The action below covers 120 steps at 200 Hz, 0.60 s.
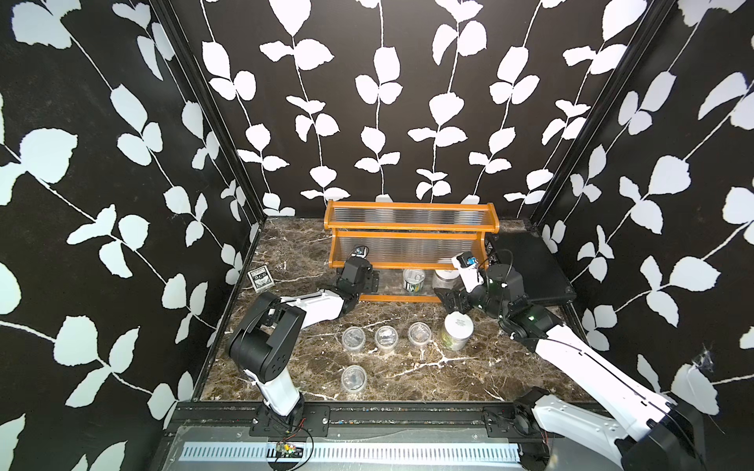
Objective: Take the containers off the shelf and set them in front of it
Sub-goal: 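Pick up a container from the shelf.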
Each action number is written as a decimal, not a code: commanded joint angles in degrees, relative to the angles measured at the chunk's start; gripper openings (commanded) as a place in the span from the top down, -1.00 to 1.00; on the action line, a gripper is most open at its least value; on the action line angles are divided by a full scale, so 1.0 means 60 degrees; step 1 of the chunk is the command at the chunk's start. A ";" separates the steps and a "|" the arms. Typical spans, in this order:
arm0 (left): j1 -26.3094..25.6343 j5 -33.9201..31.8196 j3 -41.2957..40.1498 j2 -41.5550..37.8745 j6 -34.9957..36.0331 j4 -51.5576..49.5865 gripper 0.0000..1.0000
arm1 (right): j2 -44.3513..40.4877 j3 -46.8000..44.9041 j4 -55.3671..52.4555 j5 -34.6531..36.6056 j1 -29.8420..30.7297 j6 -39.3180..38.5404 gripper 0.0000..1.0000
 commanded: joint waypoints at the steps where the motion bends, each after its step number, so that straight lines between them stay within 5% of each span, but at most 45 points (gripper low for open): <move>1: 0.0037 0.0073 0.0264 -0.0041 0.0088 0.0310 -0.69 | -0.0028 0.0038 0.0210 -0.0119 -0.0094 -0.0114 -1.00; 25: 0.0029 0.0244 0.0054 -0.0136 0.0031 0.0314 -0.52 | -0.0003 0.0033 0.0166 -0.0163 -0.0111 -0.0133 -1.00; 120: -0.0033 0.0862 -0.0787 -0.1604 0.0205 -0.0315 -0.45 | 0.0046 -0.0043 0.0179 -0.0193 -0.0139 -0.0104 -0.99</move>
